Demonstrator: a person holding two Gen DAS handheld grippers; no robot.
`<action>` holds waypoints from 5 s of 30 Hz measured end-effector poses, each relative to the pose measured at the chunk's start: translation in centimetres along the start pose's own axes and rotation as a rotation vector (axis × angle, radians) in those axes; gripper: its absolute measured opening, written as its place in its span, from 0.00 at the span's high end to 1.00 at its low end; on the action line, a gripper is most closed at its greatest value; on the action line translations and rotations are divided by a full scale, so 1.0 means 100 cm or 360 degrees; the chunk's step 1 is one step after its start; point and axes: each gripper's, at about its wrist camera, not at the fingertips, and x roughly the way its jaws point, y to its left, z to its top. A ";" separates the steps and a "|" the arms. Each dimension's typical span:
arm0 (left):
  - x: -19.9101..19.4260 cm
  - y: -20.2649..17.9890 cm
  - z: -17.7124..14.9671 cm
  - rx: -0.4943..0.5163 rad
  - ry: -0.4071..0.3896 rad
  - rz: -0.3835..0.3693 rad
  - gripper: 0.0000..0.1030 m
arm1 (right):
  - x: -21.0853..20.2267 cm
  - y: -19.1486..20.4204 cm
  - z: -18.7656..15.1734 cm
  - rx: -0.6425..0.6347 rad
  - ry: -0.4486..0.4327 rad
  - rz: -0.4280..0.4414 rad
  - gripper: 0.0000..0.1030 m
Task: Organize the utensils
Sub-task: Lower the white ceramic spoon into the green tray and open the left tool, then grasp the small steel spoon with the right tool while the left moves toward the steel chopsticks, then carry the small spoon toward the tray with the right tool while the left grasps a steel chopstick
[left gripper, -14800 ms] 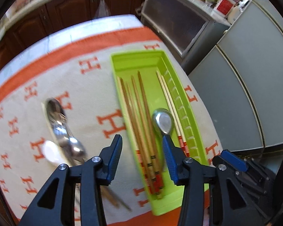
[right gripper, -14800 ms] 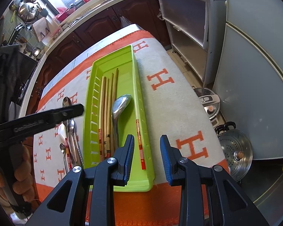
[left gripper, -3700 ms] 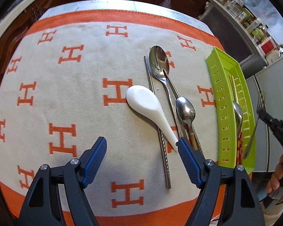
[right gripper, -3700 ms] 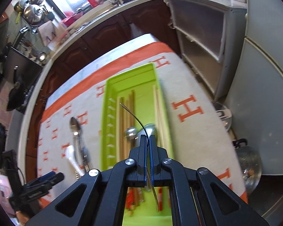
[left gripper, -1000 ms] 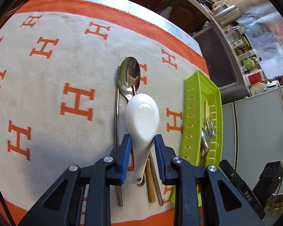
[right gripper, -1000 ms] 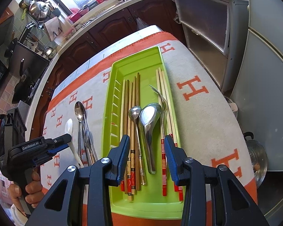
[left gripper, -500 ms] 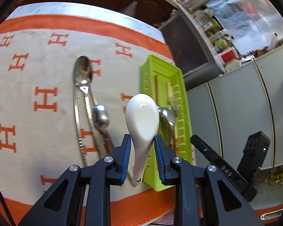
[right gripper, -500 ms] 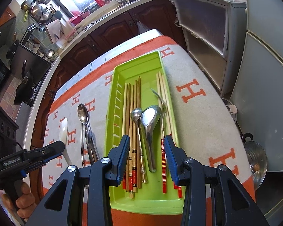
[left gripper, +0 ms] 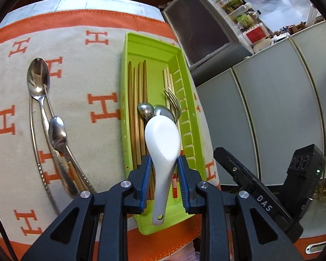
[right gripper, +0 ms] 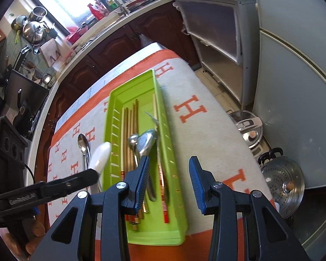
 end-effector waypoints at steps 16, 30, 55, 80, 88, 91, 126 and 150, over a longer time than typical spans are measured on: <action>0.004 0.003 -0.012 0.0086 -0.0010 0.0134 0.82 | 0.006 0.006 -0.006 -0.0012 0.0017 -0.0016 0.63; -0.036 0.063 -0.028 -0.0062 -0.0102 0.0293 0.81 | 0.009 0.033 -0.016 -0.0119 0.0062 -0.0003 0.63; -0.084 0.145 -0.046 -0.0296 -0.0235 0.0404 0.79 | 0.011 0.152 -0.024 -0.0569 0.0191 0.0137 0.63; -0.081 0.189 -0.055 -0.0418 -0.0202 0.0296 0.79 | 0.124 0.202 -0.056 -0.0590 0.0836 0.0103 0.83; -0.081 0.191 -0.059 -0.0431 -0.0204 0.0278 0.79 | 0.143 0.210 -0.067 -0.0651 0.0839 -0.0038 0.88; -0.081 0.192 -0.060 -0.0433 -0.0206 0.0277 0.79 | 0.150 0.215 -0.069 -0.0677 0.0813 -0.0078 0.90; -0.069 0.203 -0.061 -0.0464 -0.0159 0.0257 0.79 | 0.154 0.197 -0.031 -0.0424 0.0502 0.0185 0.95; -0.038 0.152 -0.026 -0.0273 -0.0097 0.0451 0.79 | 0.043 0.077 0.032 -0.0304 0.0177 -0.0049 0.94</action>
